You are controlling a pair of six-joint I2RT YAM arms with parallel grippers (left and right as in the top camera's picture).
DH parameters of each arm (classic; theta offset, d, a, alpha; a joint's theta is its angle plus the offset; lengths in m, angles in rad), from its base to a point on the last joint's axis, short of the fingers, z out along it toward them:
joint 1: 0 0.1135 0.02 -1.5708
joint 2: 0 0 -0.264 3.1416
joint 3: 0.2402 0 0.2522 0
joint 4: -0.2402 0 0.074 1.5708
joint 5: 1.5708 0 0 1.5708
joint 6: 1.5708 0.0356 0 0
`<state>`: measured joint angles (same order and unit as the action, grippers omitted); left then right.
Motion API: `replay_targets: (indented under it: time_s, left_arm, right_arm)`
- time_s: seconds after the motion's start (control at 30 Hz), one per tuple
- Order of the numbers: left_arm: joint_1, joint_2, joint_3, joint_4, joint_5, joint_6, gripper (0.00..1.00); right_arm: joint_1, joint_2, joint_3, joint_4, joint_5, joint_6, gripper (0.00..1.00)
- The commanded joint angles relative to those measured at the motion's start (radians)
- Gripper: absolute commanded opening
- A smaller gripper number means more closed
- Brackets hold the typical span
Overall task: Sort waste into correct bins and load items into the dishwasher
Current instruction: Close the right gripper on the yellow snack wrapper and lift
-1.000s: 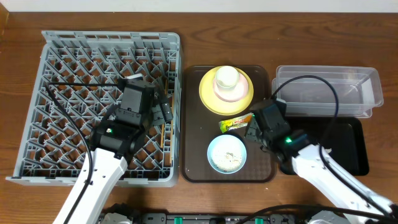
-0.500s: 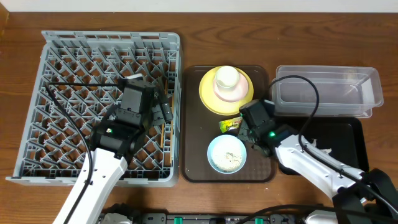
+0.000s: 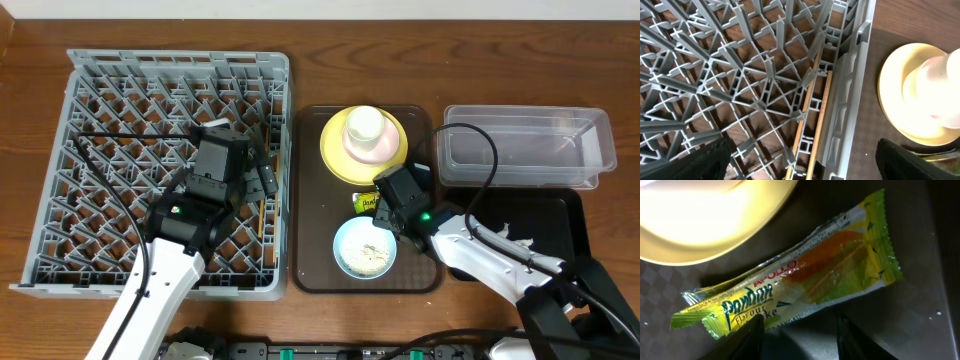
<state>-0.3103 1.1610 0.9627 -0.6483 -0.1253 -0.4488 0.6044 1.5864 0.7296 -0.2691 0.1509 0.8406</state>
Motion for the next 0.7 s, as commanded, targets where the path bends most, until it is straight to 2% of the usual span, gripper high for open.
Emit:
replay_targets:
  time_s: [0.0,0.2,0.43,0.67]
  left_arm:
    - [0.004,-0.005,0.014,-0.003,0.003,-0.002,0.93]
    - [0.004,-0.005,0.014,-0.003,0.003,-0.002,0.93]
    - [0.004,-0.005,0.014,-0.003,0.003,-0.002,0.93]
    - [0.004,-0.005,0.014,-0.003,0.003,-0.002,0.93]
  right_arm:
    - [0.011,0.009,-0.006,0.023,0.023,0.019,0.45]
    - [0.011,0.009,-0.006,0.045,0.045,0.028,0.44]
    - [0.010,0.009,-0.006,0.040,0.062,0.144,0.49]
    - [0.010,0.015,-0.006,0.030,0.063,0.197,0.45]
